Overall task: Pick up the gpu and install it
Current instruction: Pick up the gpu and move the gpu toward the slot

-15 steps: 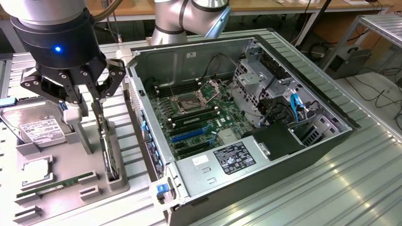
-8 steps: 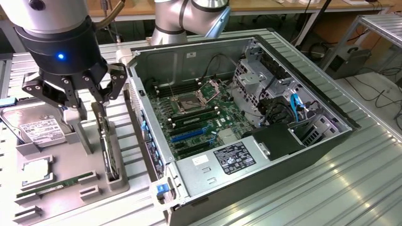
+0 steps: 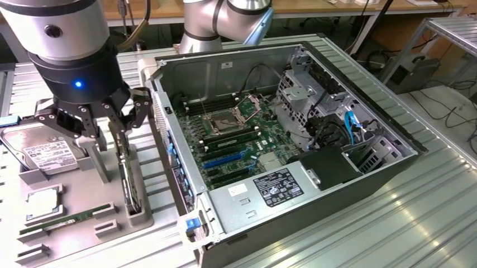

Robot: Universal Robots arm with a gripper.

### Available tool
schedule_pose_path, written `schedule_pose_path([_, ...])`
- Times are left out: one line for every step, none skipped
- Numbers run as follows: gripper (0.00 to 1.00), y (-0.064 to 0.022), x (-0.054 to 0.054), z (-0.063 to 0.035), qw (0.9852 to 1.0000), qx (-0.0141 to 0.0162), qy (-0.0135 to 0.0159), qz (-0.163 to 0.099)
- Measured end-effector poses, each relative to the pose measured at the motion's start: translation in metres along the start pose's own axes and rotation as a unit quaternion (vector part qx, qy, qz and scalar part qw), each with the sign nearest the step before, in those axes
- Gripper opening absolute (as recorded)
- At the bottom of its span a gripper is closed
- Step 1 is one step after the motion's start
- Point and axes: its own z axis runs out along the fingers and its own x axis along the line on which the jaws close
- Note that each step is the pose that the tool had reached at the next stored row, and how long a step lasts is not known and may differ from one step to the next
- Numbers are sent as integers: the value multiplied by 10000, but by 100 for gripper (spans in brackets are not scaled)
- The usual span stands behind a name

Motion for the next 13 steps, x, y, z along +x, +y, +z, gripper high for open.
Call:
schedule_pose_path([38,-4,3,16,10000,0,-4,0])
schedule_pose_path([38,-9,7,40,10000,-1,-9,-1])
schedule_pose_path([38,-13,12,60,10000,-1,-13,-1])
schedule_pose_path([38,-15,15,75,10000,-1,-16,-1])
schedule_pose_path([38,-19,19,92,10000,-2,-20,-1])
schedule_pose_path([38,-24,25,117,10000,-2,-25,-1])
schedule_pose_path([38,-27,31,139,10000,-3,-30,-1])
schedule_pose_path([38,-29,39,160,10000,-3,-36,0])
schedule_pose_path([38,-31,48,189,10000,-4,-44,-1])
schedule_pose_path([38,-33,56,214,10000,-5,-53,-2])
schedule_pose_path([38,-34,62,232,10000,-5,-58,-2])
schedule_pose_path([38,-35,66,246,10000,-5,-62,-2])
schedule_pose_path([38,-36,70,264,10000,-6,-73,-3])
